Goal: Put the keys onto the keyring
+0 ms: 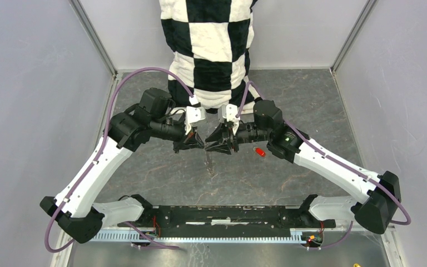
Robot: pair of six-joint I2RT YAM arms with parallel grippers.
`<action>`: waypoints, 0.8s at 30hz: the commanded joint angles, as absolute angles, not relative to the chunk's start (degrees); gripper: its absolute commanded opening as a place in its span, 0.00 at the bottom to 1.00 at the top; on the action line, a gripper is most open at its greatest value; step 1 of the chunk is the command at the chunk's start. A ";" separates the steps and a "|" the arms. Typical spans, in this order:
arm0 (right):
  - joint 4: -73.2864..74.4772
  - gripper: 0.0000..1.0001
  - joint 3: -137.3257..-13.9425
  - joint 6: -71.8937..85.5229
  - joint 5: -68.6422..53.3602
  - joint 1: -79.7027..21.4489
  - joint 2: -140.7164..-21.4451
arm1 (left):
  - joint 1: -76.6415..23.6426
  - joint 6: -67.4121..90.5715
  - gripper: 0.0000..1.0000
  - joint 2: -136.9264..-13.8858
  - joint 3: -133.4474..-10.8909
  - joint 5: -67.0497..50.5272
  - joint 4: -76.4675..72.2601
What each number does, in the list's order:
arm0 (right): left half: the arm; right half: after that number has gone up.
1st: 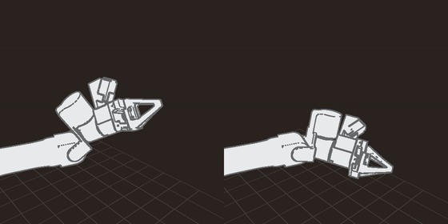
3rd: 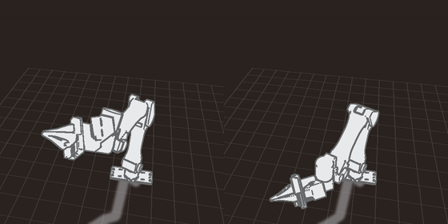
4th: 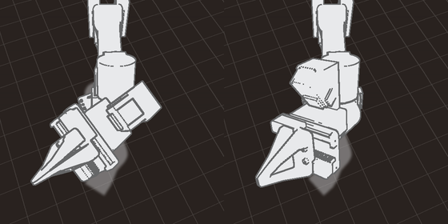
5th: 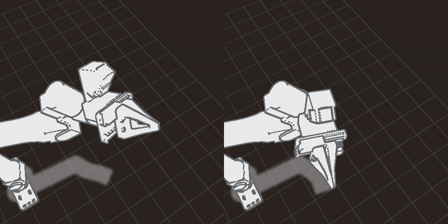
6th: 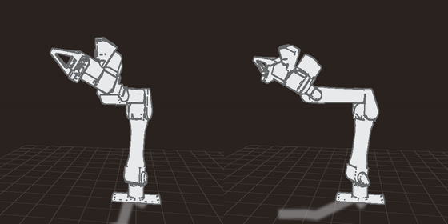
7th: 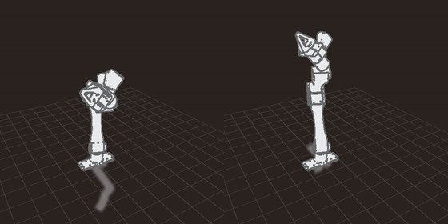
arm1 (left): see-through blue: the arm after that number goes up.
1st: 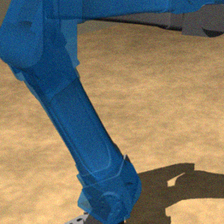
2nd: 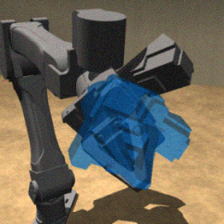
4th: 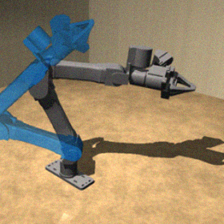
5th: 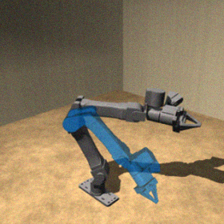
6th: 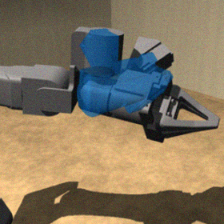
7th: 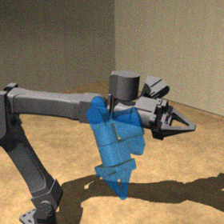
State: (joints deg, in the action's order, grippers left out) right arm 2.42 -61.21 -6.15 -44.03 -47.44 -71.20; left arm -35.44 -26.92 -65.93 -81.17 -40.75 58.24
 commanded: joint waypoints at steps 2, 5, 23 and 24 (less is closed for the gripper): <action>-0.19 0.40 -63.47 -4.91 -43.32 -46.93 -70.00 | -35.50 -27.42 0.02 -64.58 -81.07 -43.09 56.26; 2.22 0.35 -65.01 -5.78 -43.89 -46.77 -70.43 | -35.50 -27.42 0.02 -64.43 -80.93 -43.08 56.29; 12.19 0.23 -71.10 -10.11 -45.32 -46.69 -74.41 | -35.54 -27.51 0.02 -64.49 -80.98 -42.97 56.27; 12.03 0.18 -71.19 -9.99 -45.08 -46.76 -74.36 | -35.53 -27.51 0.02 -64.51 -81.03 -43.00 56.25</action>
